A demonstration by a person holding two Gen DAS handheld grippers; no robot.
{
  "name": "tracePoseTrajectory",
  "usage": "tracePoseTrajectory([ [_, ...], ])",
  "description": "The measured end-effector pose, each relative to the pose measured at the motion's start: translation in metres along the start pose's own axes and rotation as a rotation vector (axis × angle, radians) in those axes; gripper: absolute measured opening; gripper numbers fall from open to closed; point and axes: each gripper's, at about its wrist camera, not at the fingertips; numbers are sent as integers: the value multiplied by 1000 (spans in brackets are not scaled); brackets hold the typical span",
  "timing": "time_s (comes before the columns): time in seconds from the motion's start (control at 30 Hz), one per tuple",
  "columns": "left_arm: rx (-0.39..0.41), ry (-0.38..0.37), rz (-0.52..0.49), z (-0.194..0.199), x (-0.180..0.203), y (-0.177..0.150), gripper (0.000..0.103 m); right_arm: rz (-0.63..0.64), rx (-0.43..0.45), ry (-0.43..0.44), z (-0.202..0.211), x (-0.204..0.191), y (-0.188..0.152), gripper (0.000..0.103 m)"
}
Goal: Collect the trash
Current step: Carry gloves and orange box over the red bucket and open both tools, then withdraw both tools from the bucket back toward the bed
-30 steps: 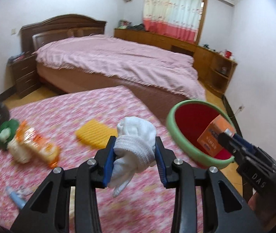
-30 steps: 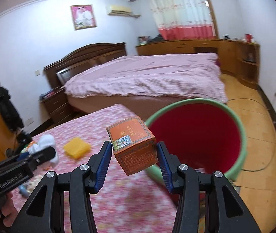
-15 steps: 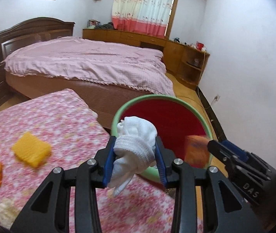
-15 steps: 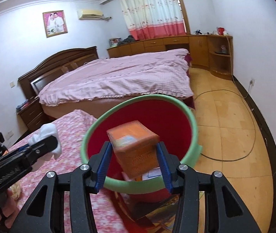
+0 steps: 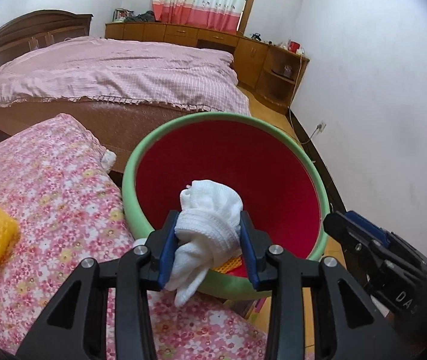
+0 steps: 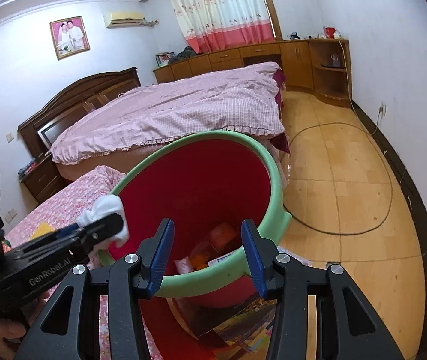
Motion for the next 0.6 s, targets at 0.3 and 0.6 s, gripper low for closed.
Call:
tracePoseTrajectory([
  [0.3,-20,11,9,-2,1,1,53,-16,10,5,3,0,1,48],
  [0.6,20,12,8,16,-2,7,61,-19,20,9,9,1,3,48],
])
Point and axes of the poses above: each gripper's, at about its wrist camera, not at the fingertips, and z roughly against the way its jaws point, x to its right, y to its top, and after that the axes turned 1 degree about y, right-handed
